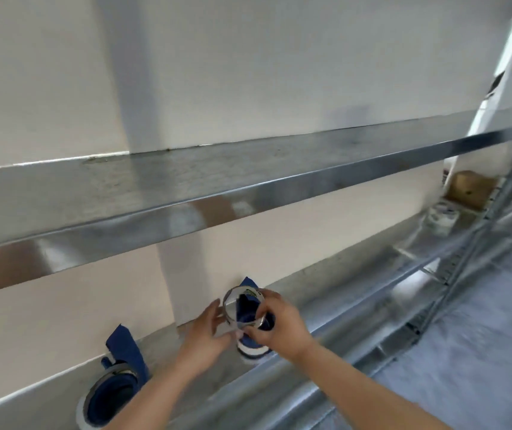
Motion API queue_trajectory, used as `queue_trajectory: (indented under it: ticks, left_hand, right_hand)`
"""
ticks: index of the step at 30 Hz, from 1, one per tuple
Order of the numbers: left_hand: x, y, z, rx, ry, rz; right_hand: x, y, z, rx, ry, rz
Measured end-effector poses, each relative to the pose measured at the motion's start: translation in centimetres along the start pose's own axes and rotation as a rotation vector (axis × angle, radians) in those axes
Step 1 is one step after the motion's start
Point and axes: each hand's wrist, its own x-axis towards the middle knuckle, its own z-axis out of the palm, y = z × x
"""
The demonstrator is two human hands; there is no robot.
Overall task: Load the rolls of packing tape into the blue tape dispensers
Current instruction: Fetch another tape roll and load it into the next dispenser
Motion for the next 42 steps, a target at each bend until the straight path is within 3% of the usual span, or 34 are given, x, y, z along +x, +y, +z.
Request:
queue_trajectory:
  ticks: [4, 10, 23, 42]
  left_hand:
    - [2.2, 4.5, 4.1, -0.059, -0.068, 0.151]
    - [6.0, 10.5, 11.5, -0.117, -0.153, 0.238]
    - [15.8, 24.5, 31.0, -0.116, -0.210, 0.356]
    - [35.7, 29.8, 47.1, 0.086, -0.144, 0.253]
  right_hand:
    - [0.0, 2.1, -5.9, -0.021, 0.109, 0.019]
    - [0.3, 6.3, -15.0, -0.091, 0.204, 0.048]
    - [2.8, 17.6, -36.7, -0.139, 0.232, 0.116]
    - [17.5, 36.4, -48.4, -0.218, 0.117, 0.237]
